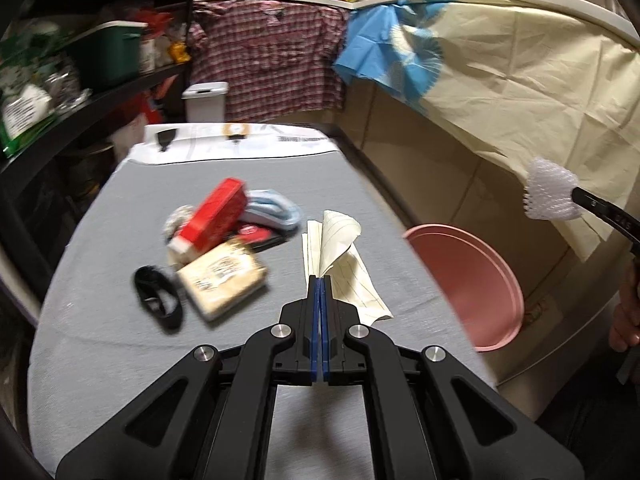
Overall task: Collect trash
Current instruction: 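Carry the napkin with the left tool while the right tool carries the foam netting over the pink bucket, then open both tools to drop the napkin and foam netting into the bucket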
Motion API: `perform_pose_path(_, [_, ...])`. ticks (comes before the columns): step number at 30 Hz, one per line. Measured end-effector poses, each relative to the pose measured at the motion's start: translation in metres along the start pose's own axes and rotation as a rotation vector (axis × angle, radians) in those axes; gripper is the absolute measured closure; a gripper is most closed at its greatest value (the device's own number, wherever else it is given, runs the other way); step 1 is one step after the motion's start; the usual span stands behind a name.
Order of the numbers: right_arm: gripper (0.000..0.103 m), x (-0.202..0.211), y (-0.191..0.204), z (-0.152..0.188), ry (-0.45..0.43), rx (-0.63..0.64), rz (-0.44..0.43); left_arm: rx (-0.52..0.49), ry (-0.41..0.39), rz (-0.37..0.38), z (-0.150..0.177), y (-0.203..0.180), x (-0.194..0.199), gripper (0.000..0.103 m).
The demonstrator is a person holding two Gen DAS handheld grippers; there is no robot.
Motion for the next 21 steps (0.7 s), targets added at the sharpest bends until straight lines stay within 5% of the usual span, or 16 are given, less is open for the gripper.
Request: perform_pose_path(21, [0.092,-0.050,-0.016,0.003,0.091,-0.058,0.061,-0.130,0.082,0.193,-0.033,-0.106,-0.122,0.102])
Point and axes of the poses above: each gripper's, at about its wrist camera, not at the fingertips, and x roughly against the way its jaws point, y to its left, z to its underside, the point moved 4 cm from there along -x, roughly the way its jaws point, and after that the axes turned 14 degrees about z, right-handed, at the moved point
